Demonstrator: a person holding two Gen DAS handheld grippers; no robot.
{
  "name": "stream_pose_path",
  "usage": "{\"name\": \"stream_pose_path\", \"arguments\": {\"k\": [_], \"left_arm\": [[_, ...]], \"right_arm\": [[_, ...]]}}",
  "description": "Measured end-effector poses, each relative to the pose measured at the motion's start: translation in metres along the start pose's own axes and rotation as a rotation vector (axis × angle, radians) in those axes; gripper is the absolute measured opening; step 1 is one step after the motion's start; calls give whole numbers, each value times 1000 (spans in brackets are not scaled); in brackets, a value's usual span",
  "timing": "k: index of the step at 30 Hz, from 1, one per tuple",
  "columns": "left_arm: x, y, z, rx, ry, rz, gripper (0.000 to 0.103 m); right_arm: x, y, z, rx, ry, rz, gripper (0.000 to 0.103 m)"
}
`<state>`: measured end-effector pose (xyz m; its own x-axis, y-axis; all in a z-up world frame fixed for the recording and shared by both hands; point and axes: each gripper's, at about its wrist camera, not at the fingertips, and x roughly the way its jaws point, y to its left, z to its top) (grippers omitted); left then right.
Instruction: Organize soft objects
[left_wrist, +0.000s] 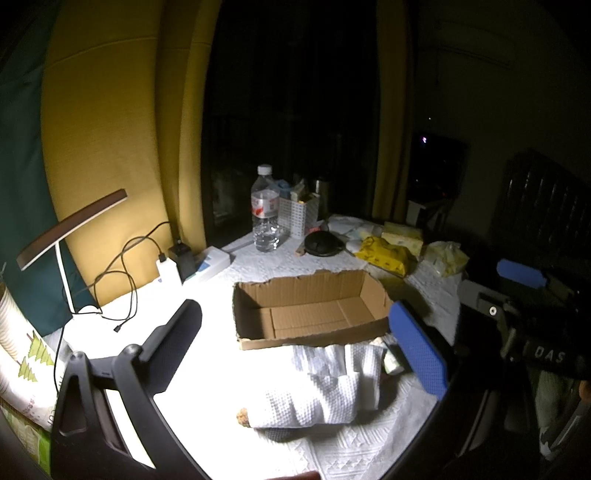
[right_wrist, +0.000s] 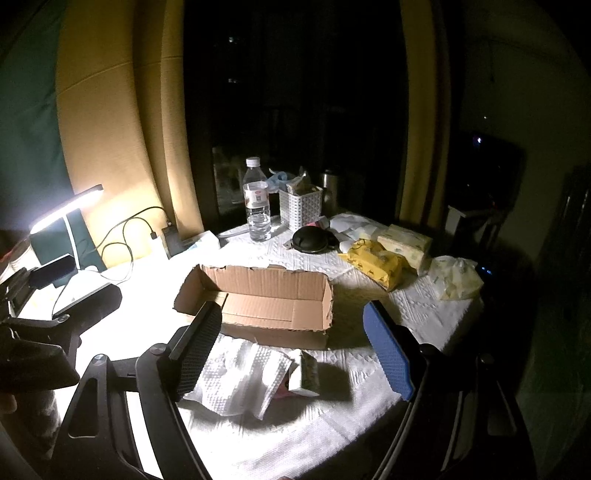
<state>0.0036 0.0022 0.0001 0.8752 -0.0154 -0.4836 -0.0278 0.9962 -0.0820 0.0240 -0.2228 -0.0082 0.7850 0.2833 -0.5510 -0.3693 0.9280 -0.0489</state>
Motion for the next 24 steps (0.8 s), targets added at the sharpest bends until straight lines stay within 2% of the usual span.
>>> {"name": "stream_pose_path", "arguments": {"k": [24], "left_arm": [[-1,-1,-1,2,8,-9,102]], "right_arm": [[5,-1,-2,4,13,2,82]]}}
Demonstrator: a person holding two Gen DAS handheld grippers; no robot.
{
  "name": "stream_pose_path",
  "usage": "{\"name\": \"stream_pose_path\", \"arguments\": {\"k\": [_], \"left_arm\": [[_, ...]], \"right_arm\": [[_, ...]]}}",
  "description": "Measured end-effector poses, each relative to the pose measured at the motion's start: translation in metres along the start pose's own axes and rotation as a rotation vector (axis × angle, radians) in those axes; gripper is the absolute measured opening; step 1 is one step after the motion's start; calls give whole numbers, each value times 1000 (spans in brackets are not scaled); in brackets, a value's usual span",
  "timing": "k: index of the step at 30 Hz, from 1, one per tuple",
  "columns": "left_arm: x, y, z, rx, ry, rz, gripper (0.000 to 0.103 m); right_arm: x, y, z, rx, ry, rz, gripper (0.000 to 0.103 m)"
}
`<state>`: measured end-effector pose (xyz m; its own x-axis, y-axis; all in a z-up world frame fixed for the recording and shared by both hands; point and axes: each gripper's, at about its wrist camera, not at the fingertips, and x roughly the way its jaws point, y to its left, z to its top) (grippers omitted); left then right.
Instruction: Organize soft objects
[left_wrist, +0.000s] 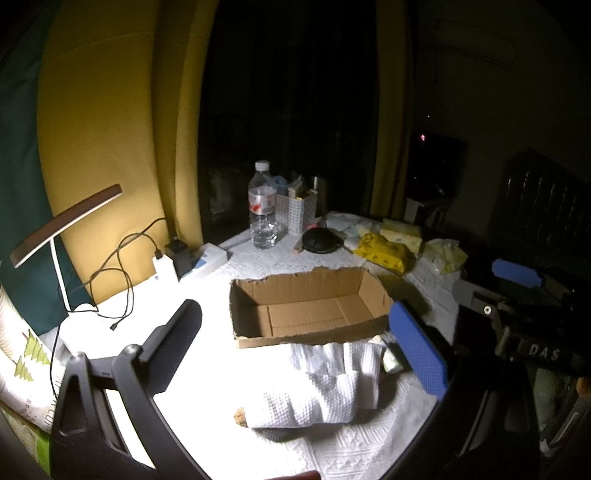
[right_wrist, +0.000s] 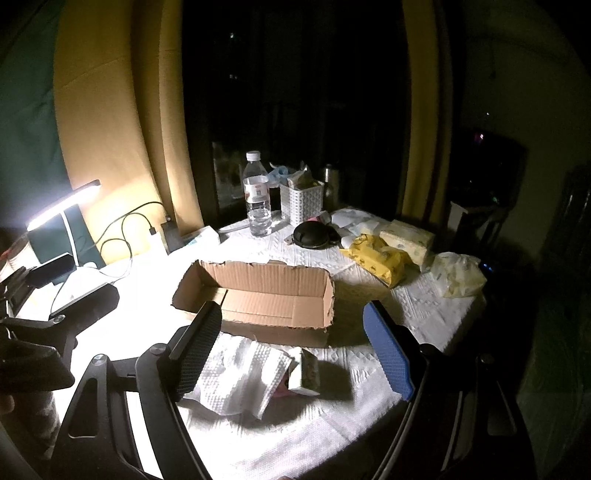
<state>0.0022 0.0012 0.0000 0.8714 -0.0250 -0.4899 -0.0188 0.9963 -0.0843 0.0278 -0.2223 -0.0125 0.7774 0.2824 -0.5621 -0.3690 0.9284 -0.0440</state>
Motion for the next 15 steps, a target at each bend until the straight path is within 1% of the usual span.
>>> {"name": "stream_pose_path", "arguments": {"k": [15], "left_arm": [[2,0,1,-4,-5,-3,102]], "right_arm": [[0,1,1,-3,3,5,82]]}}
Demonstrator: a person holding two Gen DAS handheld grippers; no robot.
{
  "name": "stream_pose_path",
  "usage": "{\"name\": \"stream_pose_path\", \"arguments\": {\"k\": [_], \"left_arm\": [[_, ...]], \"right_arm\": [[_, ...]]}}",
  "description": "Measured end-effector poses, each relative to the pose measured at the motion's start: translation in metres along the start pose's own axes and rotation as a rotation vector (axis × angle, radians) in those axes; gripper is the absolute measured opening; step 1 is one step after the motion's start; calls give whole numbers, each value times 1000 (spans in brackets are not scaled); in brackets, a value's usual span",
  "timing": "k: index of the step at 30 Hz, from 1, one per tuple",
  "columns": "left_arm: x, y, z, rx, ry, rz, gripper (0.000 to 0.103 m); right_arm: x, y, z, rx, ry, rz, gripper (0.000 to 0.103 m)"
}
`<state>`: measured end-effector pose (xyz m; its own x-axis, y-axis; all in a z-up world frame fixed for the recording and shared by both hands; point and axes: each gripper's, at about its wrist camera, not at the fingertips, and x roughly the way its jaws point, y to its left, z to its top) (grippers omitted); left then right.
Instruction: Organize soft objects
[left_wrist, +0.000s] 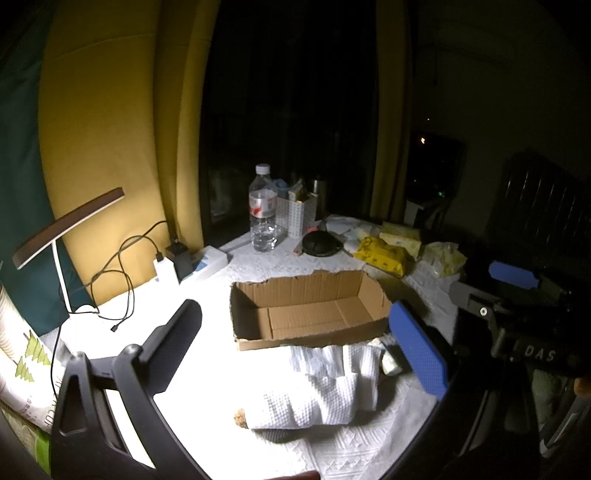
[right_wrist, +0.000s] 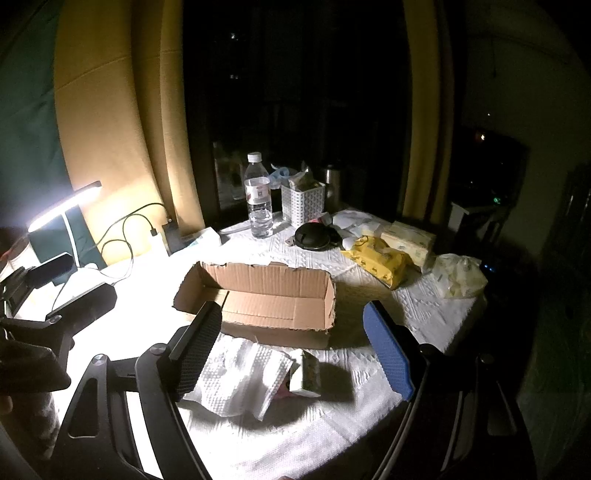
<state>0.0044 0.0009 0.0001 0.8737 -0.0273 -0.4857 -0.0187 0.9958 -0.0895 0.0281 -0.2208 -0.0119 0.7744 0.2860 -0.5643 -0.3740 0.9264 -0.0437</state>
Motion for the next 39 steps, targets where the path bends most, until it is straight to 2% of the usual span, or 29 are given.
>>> {"name": "stream_pose_path", "arguments": {"k": [6,12,24,32,33,36,38,39], "left_arm": [[2,-1,0,9,8,-1,102],[25,-2,-8,20,69,18,102],[92,-13,-69,66,268,39,102],[119,-41,-99,131,350,30,101],[122,-47,-103,143,358,25,100],[133,-59,-112,182,397,23,89],[141,-63,-118,201,422,39,87],[145,-64,-121,208,432,47,78]], "right_arm": [[2,3,4,-19,-13,0,82],[14,-4,0,-24,9,5,82],[65,-24,-47,25,139,58,82],[89,-45,-71,84,192,77,82],[91,-48,-73,91,198,80,82],[95,-56,-78,111,200,88,82],[97,-61,-81,123,202,93,82],[98,-63,-81,129,202,98,82]]}}
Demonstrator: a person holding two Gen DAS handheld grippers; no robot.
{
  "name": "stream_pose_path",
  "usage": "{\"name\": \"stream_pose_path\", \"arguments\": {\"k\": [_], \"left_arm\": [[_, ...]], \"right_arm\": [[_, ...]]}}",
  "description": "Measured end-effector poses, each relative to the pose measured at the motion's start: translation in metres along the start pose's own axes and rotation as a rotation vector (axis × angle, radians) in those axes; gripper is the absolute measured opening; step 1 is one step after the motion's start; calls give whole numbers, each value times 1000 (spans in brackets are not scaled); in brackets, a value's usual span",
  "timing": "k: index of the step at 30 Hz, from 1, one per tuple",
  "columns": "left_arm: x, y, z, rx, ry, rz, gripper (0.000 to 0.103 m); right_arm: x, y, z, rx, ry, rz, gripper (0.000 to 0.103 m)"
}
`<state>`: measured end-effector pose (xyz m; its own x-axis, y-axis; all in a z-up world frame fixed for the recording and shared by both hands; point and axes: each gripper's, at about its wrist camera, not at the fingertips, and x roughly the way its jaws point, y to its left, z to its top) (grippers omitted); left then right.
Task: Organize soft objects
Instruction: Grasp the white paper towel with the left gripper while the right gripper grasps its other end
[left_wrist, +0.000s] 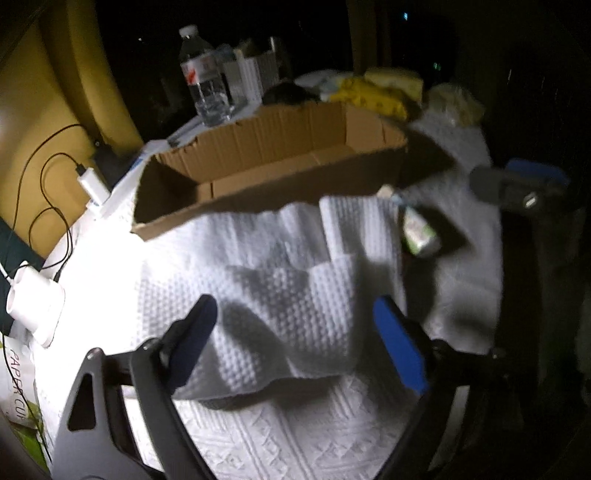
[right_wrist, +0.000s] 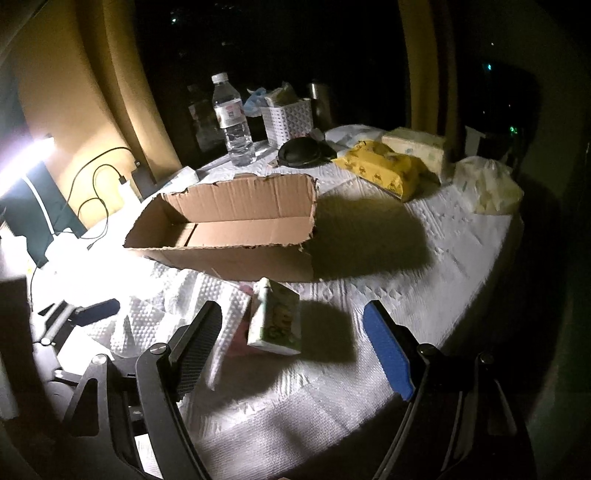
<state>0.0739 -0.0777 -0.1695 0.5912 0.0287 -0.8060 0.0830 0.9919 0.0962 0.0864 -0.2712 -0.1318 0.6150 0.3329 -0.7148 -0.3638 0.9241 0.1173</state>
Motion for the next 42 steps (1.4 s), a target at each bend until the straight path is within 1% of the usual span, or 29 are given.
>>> {"name": "stream_pose_path", "arguments": {"k": [1,2,3,4,5,6,7,9,10,13,16,22,25,30,34,38,42], "left_arm": [[6,-1,0,2,15,11,71],[8,-2,-1,6,19,22,69],[9,-2,-2,11,17,34,63],[10,-2,-2,16,15,50,52],[9,0,-2,13,15,53,47],[7,2,-2,3,10,45,41],[5,4,-1,-4,2,34,31],[0,7,-1,-10,-9,24,21],[-3,10,-1,-11,-12,12,14],[-14,17,0,-26,-31,-25,11],[-31,25,2,-44,-67,-63,11],[-58,48,8,-85,-136,-103,9],[-63,60,8,-97,-156,-98,8],[-67,83,8,-133,-173,-114,8],[-74,95,9,-145,-201,-113,8],[-77,104,8,-160,-218,-120,8],[-79,109,6,-175,-223,-140,8]], "right_arm": [[1,-2,0,3,1,4,82],[1,-4,-1,7,1,6,82],[2,-7,-2,14,3,9,82],[2,-10,-3,19,3,14,82],[3,-12,-3,24,4,18,82],[2,-12,-3,27,3,19,82],[2,-13,-3,31,3,23,82],[3,-14,-3,34,3,37,82],[4,-13,-2,33,5,44,82],[5,-7,-3,18,9,60,82],[7,1,-3,4,17,65,82],[8,19,-1,-16,24,77,82],[14,32,-1,-29,45,102,82],[40,58,-10,-52,124,141,82],[58,70,-16,-50,169,150,82],[73,80,-20,-51,209,181,82],[80,91,-22,-78,215,160,82]]}}
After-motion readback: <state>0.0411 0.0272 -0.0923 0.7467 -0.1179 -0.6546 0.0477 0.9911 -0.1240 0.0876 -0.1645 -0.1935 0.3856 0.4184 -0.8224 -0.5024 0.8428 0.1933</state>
